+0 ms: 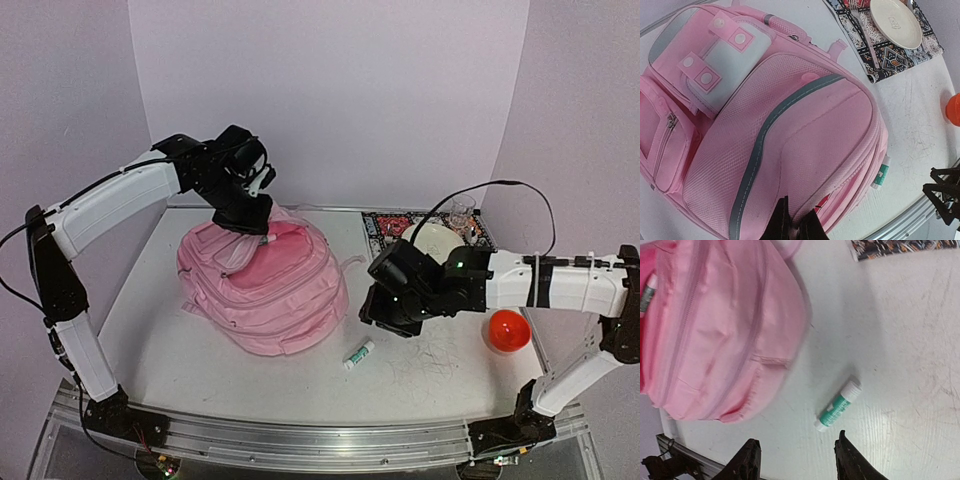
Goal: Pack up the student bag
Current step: Pick up the glue stick from the center of the board.
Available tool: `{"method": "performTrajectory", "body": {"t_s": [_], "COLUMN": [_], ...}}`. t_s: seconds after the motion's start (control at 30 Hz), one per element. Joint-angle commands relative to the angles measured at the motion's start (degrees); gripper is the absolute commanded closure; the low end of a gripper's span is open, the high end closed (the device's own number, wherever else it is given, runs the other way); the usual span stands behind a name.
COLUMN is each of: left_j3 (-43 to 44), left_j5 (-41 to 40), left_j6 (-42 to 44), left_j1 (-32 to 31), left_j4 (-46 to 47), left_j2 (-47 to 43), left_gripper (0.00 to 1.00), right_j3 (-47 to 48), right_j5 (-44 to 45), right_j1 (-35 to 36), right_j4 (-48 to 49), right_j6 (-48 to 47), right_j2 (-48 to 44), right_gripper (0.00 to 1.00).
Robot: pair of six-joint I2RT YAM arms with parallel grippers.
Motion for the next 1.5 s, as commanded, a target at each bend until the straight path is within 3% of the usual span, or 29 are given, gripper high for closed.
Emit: {"method": "performTrajectory", "body": {"t_s": [0.0,0.4,0.93,1.03,1.13,1.23,1.47], "left_j3": [2.09,0.59,-0.42,-0.47,-0.65,-0.76,-0.6], "left_j5": [-1.28,-0.4,0.38,0.65,0.66,0.58,0.84], "left_j6": [1.09,1.36,1.52,1.43,1.31,1.23,1.06], "left_j1": [1.17,1.37,1.62,1.63,1.59,1.63,1.89], "left_j4": [6.56,7.0,7.17,7.17,7.16,7.22,7.16], "left_j2": [-0.2,-0.82,-1.45,-1.43,-1.78,-2.14,-2.24], "left_gripper": [1.0,1.0,1.0,1.0,1.0,1.0,1.0], "right_j3": [-2.58,0.63,1.35,1.53,1.66,1.08,1.7], "right_j5": [1.3,-3.43,-3.02,-2.98,-2.7,-1.74,0.76], "right_j1": [0.53,0.56,0.49,0.45,0.44,0.49,0.49], "right_j4": [-6.36,0.79,2.05,2.12,2.12,2.12,3.86], "right_j6": [5.97,9.63,13.09,12.94,12.06,11.86,9.92], "right_j2": [2.71,16.13,22.99,23.79,23.36,21.15,13.18], "right_gripper": [0.46,0.45,0.58,0.63,0.75,0.98,1.0]}}
